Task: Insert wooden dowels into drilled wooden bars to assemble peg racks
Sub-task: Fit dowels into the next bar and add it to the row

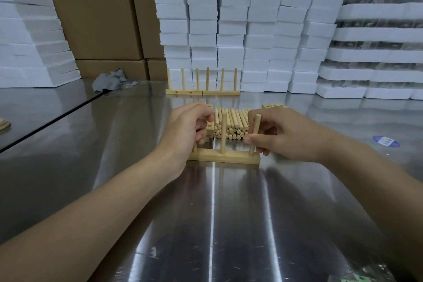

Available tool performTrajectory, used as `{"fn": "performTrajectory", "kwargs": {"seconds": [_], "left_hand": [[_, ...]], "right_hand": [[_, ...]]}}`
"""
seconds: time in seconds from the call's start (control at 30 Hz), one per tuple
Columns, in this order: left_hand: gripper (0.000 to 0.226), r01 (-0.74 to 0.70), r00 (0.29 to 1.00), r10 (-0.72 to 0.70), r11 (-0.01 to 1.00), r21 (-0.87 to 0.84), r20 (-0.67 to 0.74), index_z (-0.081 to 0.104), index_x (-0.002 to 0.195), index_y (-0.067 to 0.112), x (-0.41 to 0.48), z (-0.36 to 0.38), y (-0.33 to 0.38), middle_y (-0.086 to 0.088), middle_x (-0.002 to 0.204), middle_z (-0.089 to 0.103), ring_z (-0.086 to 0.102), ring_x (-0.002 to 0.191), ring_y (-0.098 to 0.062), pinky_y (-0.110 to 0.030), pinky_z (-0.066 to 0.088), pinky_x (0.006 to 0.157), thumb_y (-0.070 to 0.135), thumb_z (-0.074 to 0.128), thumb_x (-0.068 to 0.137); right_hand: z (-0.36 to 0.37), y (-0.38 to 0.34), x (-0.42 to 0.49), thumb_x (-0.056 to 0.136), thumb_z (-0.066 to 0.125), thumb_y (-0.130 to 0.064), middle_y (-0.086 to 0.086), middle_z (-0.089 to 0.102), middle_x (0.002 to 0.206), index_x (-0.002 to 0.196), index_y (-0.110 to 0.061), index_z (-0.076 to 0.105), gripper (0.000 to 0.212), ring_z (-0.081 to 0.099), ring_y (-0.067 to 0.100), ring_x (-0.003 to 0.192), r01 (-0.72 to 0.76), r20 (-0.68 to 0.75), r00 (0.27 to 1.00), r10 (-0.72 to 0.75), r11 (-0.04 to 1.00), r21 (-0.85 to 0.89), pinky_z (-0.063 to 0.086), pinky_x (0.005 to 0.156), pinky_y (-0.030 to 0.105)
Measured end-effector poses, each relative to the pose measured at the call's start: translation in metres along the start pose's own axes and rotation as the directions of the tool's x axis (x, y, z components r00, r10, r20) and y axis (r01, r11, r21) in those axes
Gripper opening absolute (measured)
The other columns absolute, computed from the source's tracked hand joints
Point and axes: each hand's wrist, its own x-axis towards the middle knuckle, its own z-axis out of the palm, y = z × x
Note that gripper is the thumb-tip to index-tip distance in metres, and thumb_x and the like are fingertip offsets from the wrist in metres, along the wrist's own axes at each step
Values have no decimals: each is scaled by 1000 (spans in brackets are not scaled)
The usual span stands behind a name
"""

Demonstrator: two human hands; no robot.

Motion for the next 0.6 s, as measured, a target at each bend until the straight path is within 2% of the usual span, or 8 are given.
{"fn": "performTrajectory", "kwargs": {"seconds": [0.17,0.23,0.3,0.33,0.37,0.43,0.5,0.6], "left_hand": [[31,17,1000,-17,1000,-2,19,59,67,18,-1,0,1,5,61,32,31,50,-12,-27,33,54,28,55,97],[38,35,999,-35,999,-12,18,58,69,17,-1,1,2,5,60,32,30,51,-12,-28,31,55,28,47,105],[40,46,999,-46,999,-25,6,57,71,16,-3,1,3,4,60,31,29,52,-13,-29,29,55,26,40,106],[39,52,999,-52,998,-34,-2,55,72,16,-3,2,3,4,60,30,28,52,-13,-30,28,56,25,38,106],[37,58,998,-59,997,-43,-7,54,73,15,-4,3,3,4,60,30,27,53,-14,-30,26,57,24,37,105],[36,68,998,-68,996,-53,-10,51,75,15,-5,5,4,4,60,28,26,54,-13,-31,24,57,23,34,105],[35,74,997,-74,996,-50,-4,49,75,15,-6,6,5,3,60,27,24,53,-13,-31,23,57,22,33,105],[34,82,997,-82,996,-42,11,48,76,16,-6,8,6,3,59,26,23,54,-14,-32,22,57,22,33,106]], "right_hand": [[4,2,0,100,71,-25,1,71,81,83,-23,63,19,70,24,79,-61,-43,997,62,998,32,57,85,51],[10,3,0,98,71,-37,-3,68,84,88,-28,63,15,67,18,82,-98,-70,993,96,995,-30,56,83,43],[16,2,0,92,73,-51,-5,69,80,90,-31,63,22,63,9,74,-129,-95,988,123,990,-51,52,74,29],[19,1,1,90,71,-57,-5,70,79,90,-32,63,27,62,7,71,-141,-126,982,137,990,-20,50,71,26],[21,-1,2,89,66,-61,-5,70,81,88,-31,63,30,62,8,73,-148,-169,974,154,988,46,49,73,29],[23,-5,7,86,55,-56,-3,70,81,82,-25,63,32,65,16,80,-127,-233,951,201,946,299,49,78,38],[27,-10,11,84,49,-43,0,68,76,76,-21,64,28,65,20,76,-65,-228,943,242,806,588,49,75,39],[35,-15,13,82,42,-26,7,62,68,77,-15,60,22,57,20,63,6,-214,940,267,613,790,49,64,34]]}}
